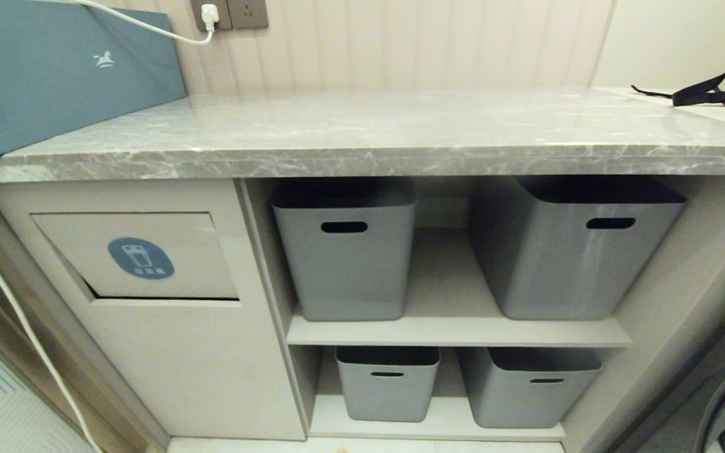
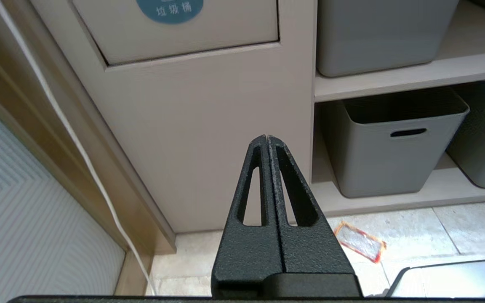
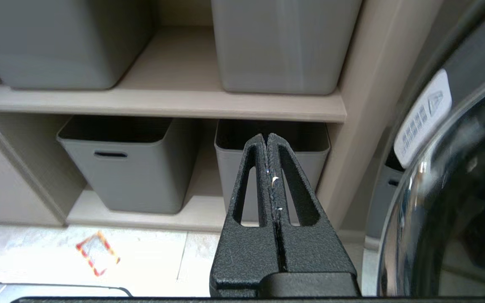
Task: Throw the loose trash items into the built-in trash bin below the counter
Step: Pick up the garbage
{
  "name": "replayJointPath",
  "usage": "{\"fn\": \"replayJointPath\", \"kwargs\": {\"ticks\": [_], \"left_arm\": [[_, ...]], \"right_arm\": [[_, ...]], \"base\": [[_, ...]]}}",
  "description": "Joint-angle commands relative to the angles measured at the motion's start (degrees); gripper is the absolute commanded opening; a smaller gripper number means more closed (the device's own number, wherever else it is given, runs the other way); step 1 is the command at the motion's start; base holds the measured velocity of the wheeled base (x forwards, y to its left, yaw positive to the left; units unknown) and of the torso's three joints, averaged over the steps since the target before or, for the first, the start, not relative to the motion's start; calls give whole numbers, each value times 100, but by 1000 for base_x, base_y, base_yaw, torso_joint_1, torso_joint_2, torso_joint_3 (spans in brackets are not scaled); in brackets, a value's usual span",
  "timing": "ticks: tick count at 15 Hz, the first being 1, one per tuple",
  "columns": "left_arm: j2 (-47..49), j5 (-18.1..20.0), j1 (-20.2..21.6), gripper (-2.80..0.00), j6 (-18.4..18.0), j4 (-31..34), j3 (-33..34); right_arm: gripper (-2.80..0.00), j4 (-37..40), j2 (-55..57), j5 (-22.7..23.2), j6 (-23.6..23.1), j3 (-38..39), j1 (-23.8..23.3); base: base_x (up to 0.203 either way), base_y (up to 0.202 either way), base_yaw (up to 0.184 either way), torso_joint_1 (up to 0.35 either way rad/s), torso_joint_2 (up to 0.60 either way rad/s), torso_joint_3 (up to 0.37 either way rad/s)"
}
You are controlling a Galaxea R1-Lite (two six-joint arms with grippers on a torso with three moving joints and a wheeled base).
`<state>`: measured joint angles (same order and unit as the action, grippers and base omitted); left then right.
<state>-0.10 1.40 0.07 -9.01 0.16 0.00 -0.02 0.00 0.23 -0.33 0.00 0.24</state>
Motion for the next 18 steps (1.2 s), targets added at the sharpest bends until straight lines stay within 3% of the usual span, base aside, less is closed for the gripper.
{"fn": "replayJointPath", "kwargs": {"ticks": [1, 11, 18], "left_arm": [[10, 0, 1, -280, -4, 2, 0], [10, 0, 1, -280, 31, 2, 0], [10, 0, 1, -280, 31, 2, 0]], "right_arm": [[-280, -6, -3, 3, -2, 0, 2], [-280, -6, -9, 3, -2, 0, 2], [-280, -6, -9, 3, -2, 0, 2]], "base": [[-129, 0, 0, 7, 3, 6], [-185, 0, 1, 0, 3, 3], [0, 0, 0, 0, 0, 0]]}}
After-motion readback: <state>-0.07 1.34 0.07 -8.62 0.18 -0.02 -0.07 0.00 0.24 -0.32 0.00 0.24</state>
